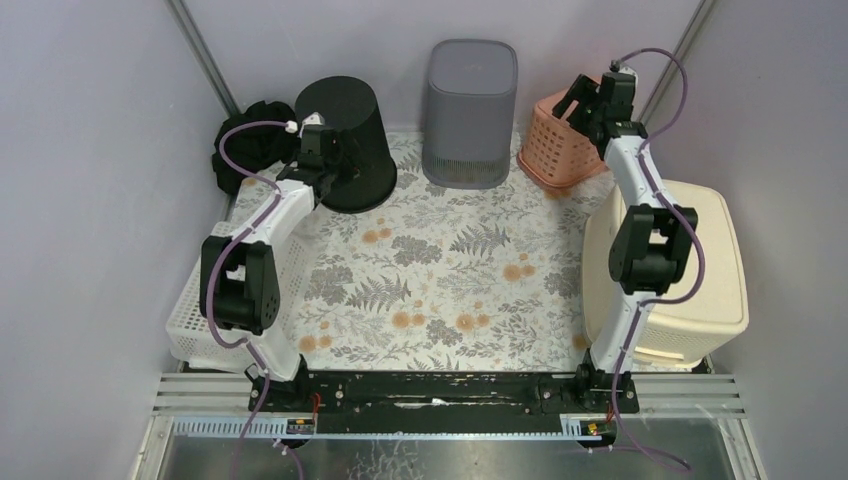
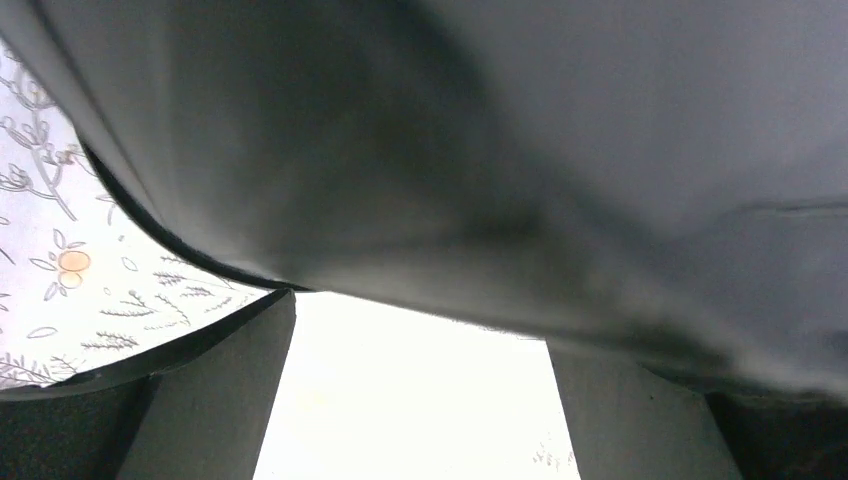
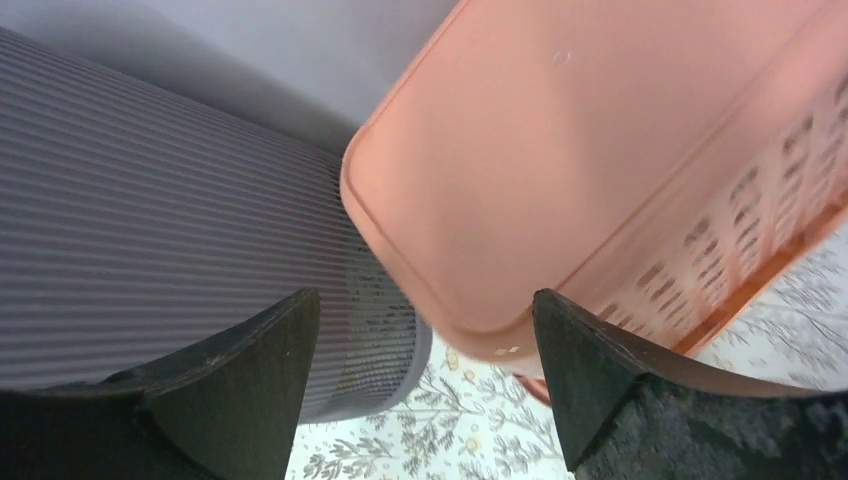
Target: Turn the large container upside down
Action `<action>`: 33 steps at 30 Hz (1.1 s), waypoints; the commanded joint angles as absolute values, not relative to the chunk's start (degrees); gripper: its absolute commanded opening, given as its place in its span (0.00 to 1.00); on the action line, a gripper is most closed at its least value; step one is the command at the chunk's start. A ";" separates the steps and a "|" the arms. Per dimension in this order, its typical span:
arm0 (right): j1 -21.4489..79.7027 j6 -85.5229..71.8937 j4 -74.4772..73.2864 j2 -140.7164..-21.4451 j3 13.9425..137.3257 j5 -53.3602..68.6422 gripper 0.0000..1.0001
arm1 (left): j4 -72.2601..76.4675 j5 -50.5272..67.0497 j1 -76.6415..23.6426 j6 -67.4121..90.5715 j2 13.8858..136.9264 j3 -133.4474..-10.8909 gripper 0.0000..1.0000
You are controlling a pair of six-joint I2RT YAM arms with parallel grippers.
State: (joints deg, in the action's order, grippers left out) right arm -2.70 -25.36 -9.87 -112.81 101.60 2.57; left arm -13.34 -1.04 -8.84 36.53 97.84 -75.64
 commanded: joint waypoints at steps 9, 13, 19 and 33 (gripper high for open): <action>-2.37 -25.05 -6.08 -112.00 95.80 8.64 0.85 | -9.76 -0.47 -5.54 37.25 94.94 -75.33 1.00; -2.33 -21.42 -5.48 -98.36 85.76 10.13 0.95 | -10.59 1.15 -5.56 37.12 91.70 -74.92 1.00; -1.89 -19.87 -14.28 -81.92 72.53 13.20 0.99 | -13.87 2.78 -5.54 36.07 87.43 -75.40 1.00; -1.31 -26.62 -36.43 -53.62 48.67 1.28 0.99 | -18.43 7.21 -5.63 34.56 72.01 -66.29 1.00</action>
